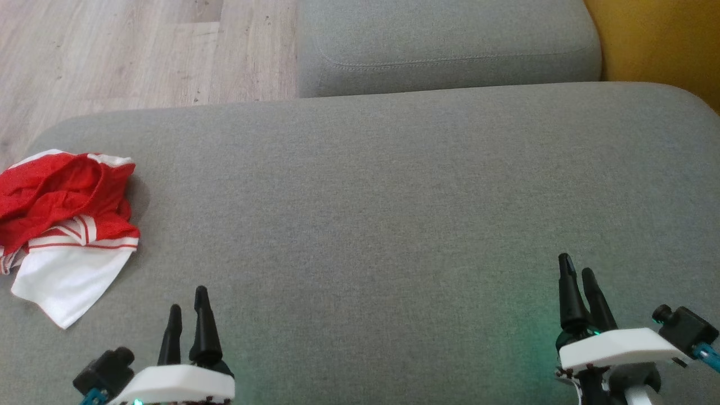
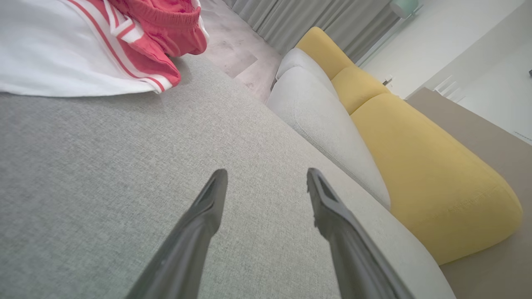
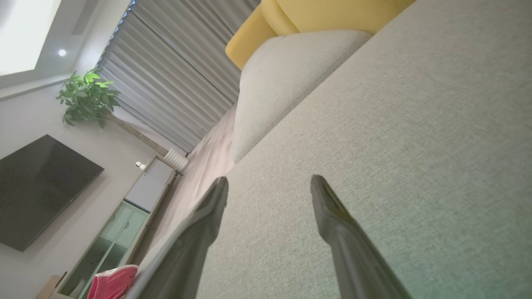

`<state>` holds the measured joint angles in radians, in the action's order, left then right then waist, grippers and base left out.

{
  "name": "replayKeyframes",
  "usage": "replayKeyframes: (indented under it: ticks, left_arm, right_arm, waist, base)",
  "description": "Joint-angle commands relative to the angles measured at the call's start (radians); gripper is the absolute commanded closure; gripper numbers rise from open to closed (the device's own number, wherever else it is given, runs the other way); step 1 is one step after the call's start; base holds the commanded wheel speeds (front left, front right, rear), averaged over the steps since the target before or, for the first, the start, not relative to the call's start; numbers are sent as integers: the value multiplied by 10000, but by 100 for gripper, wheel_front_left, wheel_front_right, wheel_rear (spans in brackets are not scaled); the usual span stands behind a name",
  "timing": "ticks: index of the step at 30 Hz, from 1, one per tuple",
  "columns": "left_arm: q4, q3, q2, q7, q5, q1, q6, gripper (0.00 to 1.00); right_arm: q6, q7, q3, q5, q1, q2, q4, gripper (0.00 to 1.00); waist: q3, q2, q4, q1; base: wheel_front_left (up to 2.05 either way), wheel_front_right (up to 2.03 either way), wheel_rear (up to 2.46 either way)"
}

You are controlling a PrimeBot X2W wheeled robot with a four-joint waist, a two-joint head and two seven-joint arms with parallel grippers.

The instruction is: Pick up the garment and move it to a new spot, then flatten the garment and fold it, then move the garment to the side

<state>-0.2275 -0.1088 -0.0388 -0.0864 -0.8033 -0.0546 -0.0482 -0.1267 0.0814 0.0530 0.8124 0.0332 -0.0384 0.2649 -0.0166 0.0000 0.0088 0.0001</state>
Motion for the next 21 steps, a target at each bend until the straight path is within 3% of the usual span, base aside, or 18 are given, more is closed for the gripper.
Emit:
replayKeyframes:
  ticks: [1, 21]
  left_arm:
    - [277, 40, -80, -147, 440, 181, 63, 0]
    - [224, -238, -92, -704, 2587, 28, 342, 0]
  right_arm:
    - [-25, 188, 197, -448, -260, -78, -318, 0]
    - [-31, 749, 700, -2824, -246, -92, -172, 0]
  waist:
    - [-6, 0, 3, 0]
    - [-39, 0, 53, -1]
  base:
    - [0, 0, 0]
    - [0, 0, 0]
